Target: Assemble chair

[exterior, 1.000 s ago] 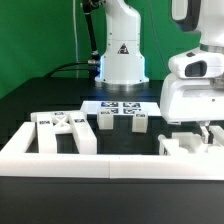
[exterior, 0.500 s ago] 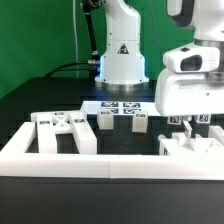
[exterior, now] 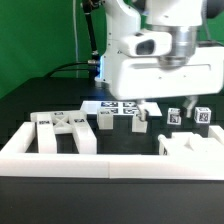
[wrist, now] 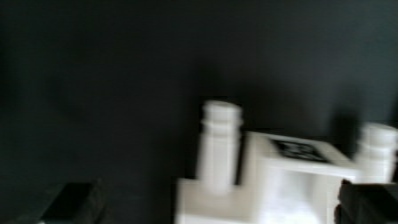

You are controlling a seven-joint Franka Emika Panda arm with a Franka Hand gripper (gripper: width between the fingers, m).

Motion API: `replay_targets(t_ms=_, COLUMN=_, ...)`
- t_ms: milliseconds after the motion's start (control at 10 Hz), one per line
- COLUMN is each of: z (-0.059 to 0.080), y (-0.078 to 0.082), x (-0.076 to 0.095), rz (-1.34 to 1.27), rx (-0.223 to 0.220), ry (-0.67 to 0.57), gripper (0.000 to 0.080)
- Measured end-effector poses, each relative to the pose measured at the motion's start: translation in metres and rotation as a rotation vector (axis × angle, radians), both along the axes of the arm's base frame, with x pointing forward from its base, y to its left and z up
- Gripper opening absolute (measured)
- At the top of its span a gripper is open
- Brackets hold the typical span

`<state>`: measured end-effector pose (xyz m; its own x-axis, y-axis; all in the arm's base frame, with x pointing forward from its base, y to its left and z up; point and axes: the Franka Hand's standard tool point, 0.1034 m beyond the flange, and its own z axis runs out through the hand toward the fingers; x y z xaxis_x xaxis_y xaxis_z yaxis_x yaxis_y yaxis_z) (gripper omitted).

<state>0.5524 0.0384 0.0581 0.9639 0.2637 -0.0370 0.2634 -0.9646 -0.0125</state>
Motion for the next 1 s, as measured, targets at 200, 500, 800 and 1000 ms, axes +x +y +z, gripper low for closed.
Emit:
replay_targets(t_ms=200, z=0.006, y=-0.038, x=-0.004, rz=0.036, rx=-0.001, ry=0.006, gripper=0.0649)
replay_targets(t_ms=500, z=0.005, y=-0.036, x=-0.004, rz=0.033, rx=-0.001, ry=0.005, gripper=0.0649)
replay_targets(t_ms=800, z=0.001, y=-0.038, x=-0.029, rz=-0.155, rx=-0.014, ry=0.033, gripper=0.0649)
replay_targets(t_ms=1000, z=-0.004, y=-0.038, x=-0.042, rz=-0.212, rx=-0.006, ry=0.073, gripper=0.0649)
